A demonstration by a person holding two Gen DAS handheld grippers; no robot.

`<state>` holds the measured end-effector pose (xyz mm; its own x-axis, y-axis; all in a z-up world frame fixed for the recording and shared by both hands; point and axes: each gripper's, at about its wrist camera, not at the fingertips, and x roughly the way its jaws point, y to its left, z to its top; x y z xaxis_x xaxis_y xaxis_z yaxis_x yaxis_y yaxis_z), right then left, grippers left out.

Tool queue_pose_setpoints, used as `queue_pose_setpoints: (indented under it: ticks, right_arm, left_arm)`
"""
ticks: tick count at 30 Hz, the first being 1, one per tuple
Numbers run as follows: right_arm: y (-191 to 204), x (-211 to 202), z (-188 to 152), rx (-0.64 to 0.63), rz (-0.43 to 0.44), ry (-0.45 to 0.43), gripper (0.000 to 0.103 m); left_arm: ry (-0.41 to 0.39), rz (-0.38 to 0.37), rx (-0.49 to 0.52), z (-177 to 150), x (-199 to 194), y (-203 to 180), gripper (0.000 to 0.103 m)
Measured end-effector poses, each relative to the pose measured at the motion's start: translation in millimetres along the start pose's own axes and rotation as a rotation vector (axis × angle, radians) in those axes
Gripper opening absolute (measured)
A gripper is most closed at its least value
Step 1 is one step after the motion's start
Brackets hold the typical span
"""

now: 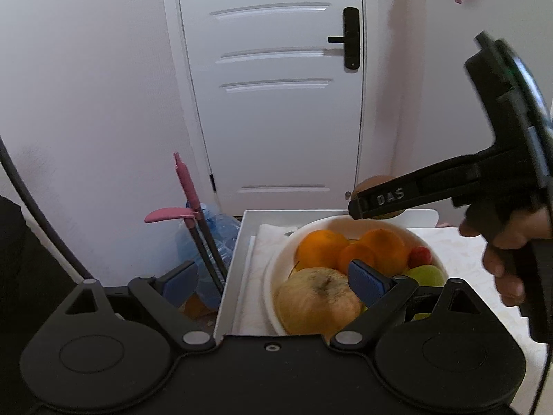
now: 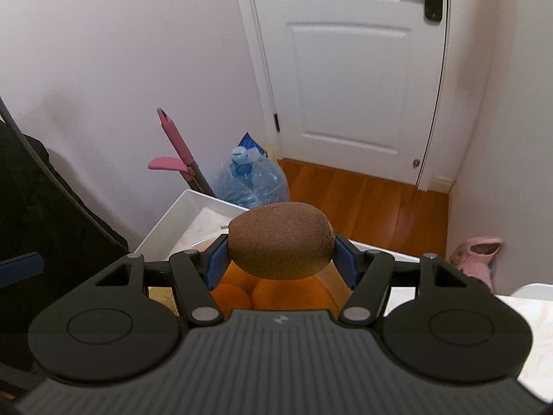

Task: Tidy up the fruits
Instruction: 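Lower the kiwi onto the fruit in the bowl and open the right tool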

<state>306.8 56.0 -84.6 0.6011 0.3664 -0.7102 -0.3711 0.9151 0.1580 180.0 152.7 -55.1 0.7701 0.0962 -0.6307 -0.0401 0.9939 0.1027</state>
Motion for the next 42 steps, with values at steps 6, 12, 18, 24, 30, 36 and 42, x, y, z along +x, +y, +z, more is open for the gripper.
queue_pose_setpoints:
  ticks: [6,12,18,24,30,36,42]
  right_arm:
    - [2,17,-2,0.013,-0.006,0.022,0.078]
    - [0,27,-1,0.029,-0.01,0.027,0.079]
    - [-3,29,-2,0.033,-0.004,0.027,0.082]
    - [-5,12,-4,0.02,-0.004,-0.012,0.093]
    - [-8,-12,-5,0.019,0.0,-0.039,0.099]
    - [-9,-38,-4,0.013,-0.003,-0.066,0.099]
    - [-13,-80,-5,0.005,-0.01,-0.102,0.099]
  left_arm:
    - [0.009,0.003,-0.013,0,4,7,0.096]
    - [0.015,0.001,-0.016,-1,7,7,0.096]
    - [0.024,0.003,-0.016,-2,11,7,0.096]
    - [0.03,0.006,-0.021,-1,11,6,0.096]
    - [0.027,0.005,-0.023,0,6,3,0.096]
    - [0.01,0.009,-0.018,3,-7,-2,0.096]
    - [-0.013,0.027,-0.02,8,-27,-10,0.096]
